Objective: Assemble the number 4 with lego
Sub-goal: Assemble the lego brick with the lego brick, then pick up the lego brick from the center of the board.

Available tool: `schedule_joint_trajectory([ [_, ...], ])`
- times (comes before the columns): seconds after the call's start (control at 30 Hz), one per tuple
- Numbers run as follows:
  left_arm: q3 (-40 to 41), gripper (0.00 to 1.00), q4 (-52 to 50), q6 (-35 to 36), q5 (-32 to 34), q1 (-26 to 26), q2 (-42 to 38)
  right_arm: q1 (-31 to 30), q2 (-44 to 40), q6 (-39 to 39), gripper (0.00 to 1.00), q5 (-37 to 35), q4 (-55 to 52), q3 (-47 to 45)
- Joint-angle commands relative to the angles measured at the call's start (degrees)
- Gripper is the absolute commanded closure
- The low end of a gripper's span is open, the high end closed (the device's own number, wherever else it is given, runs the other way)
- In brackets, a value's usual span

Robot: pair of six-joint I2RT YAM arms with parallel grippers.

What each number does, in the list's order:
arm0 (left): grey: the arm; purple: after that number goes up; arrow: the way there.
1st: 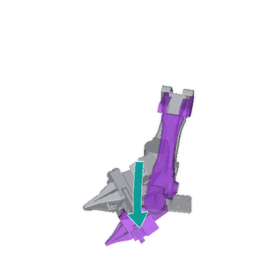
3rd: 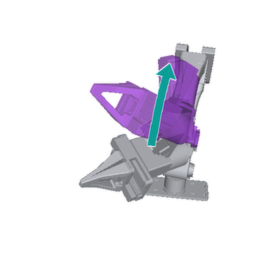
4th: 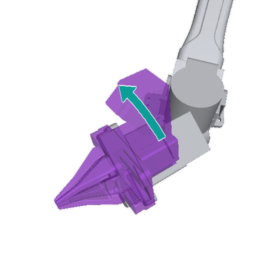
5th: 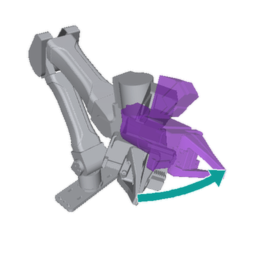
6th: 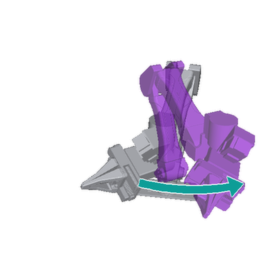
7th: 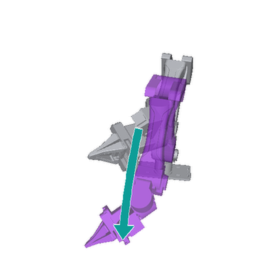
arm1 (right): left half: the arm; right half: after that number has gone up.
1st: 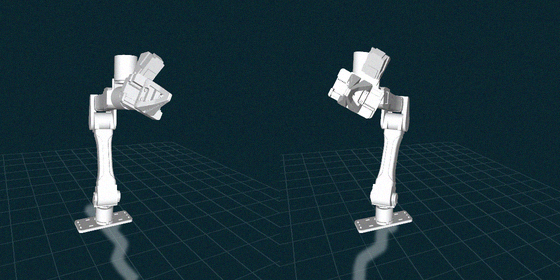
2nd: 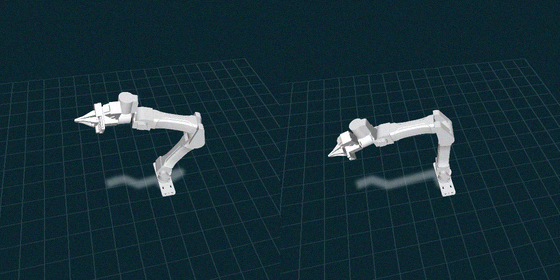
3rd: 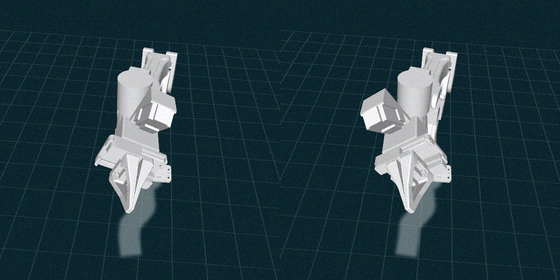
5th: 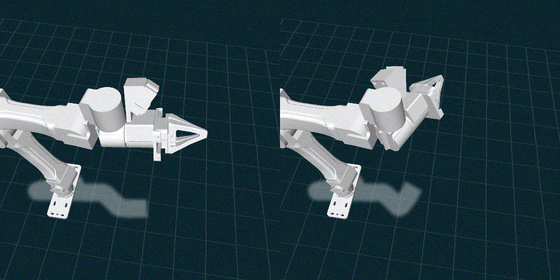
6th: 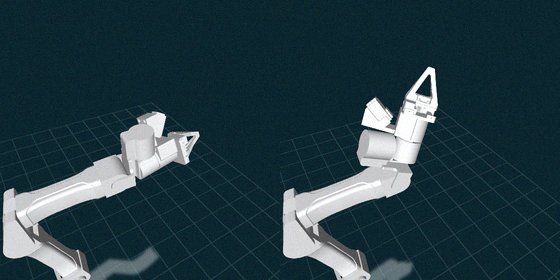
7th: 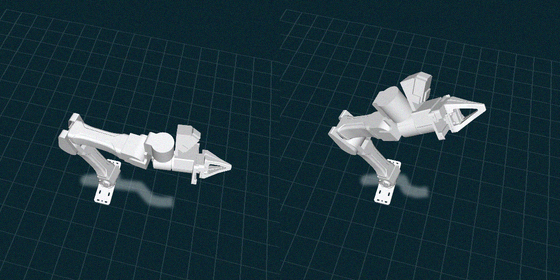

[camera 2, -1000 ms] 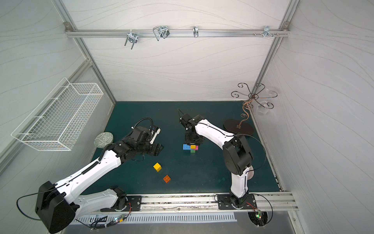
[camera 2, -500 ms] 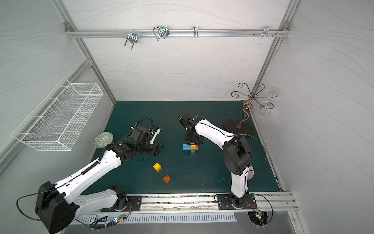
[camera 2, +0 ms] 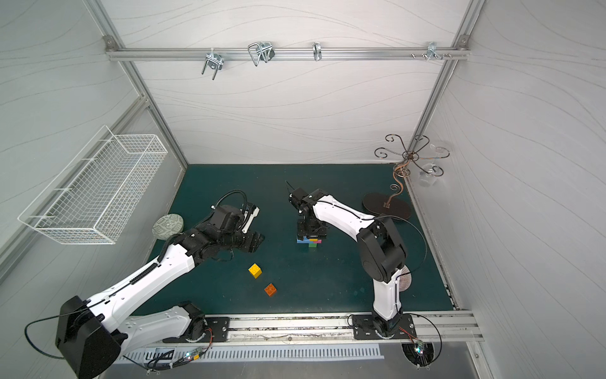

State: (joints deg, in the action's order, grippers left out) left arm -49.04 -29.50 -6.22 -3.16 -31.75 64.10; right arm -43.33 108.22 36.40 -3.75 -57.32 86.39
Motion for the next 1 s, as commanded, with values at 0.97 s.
schedule_joint_trajectory([
  [0.97,5.2,0.29,-5.9,-10.7,-7.6,11.5,-13.2,-24.5,-16.8,-1.2,0.3,7.9,12.5,-16.2],
])
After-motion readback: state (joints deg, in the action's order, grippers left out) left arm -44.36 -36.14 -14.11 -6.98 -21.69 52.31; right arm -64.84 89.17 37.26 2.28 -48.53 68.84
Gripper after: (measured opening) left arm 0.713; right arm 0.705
